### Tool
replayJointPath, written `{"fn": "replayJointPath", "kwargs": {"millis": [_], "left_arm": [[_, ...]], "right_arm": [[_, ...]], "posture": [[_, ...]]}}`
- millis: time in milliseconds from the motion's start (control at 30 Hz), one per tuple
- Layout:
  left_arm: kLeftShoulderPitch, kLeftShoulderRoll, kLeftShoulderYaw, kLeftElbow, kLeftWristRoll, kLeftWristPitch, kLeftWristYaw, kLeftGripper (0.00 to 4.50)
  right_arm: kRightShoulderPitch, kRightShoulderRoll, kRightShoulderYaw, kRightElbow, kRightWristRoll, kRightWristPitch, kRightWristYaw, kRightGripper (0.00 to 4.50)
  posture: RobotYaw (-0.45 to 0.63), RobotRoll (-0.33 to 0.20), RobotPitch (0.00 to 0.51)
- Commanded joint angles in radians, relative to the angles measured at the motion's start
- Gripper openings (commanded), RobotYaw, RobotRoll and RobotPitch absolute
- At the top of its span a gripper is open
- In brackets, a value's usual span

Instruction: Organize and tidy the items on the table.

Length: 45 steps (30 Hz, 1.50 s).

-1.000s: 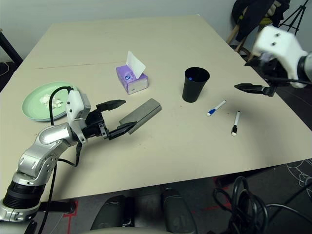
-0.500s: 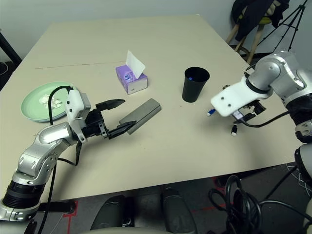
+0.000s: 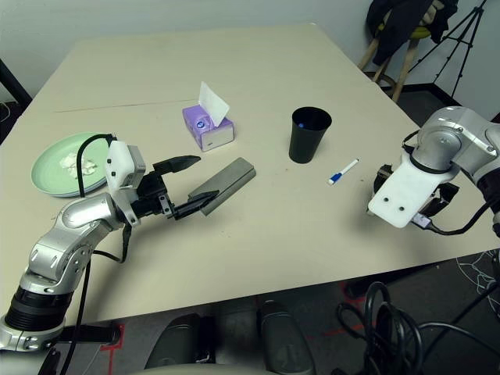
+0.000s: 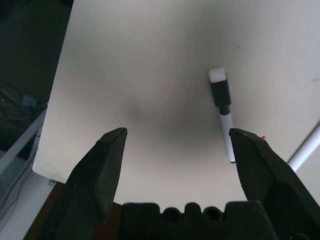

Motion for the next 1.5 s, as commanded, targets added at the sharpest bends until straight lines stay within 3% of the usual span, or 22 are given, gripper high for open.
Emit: {"fn": "replayJointPath", "kwargs": {"millis": [33,333,700,900,1500], "left_arm": [[-0.006,-0.004,-0.017,0.015,0.012,0.006,0.0,4.44],[0.005,0.0,-0.011,0.002,0.013,0.009,0.004,4.44],[0.012,0.004,-0.006,-0.007,0.011,0.014,0.005,4.44],[0.008,0.0,-0.01,-0.001,0.013,0.012,0.005,4.44],[0.027,0.008,-0.004,-0.027,0.009,0.02,0.023,4.44]], "right_arm": [[-0.009,0.033,0.007,0.036,-0.054,-0.005,-0.054,4.5],[-0.027,0.113,0.012,0.094,-0.132,-0.023,-0.173,4.5],[0.053,0.077,-0.007,-0.005,-0.013,-0.008,-0.059,4.5],[0.086,0.059,-0.01,-0.035,-0.002,0.008,-0.054,4.5],[0.027,0.108,0.021,0.108,-0.158,-0.035,-0.195,4.5]], "posture": [[-0.04,0.0,0.099],[-0.03,0.0,0.103],[-0.02,0.0,0.108],[-0.03,0.0,0.113],[0.0,0.0,0.116]]}}
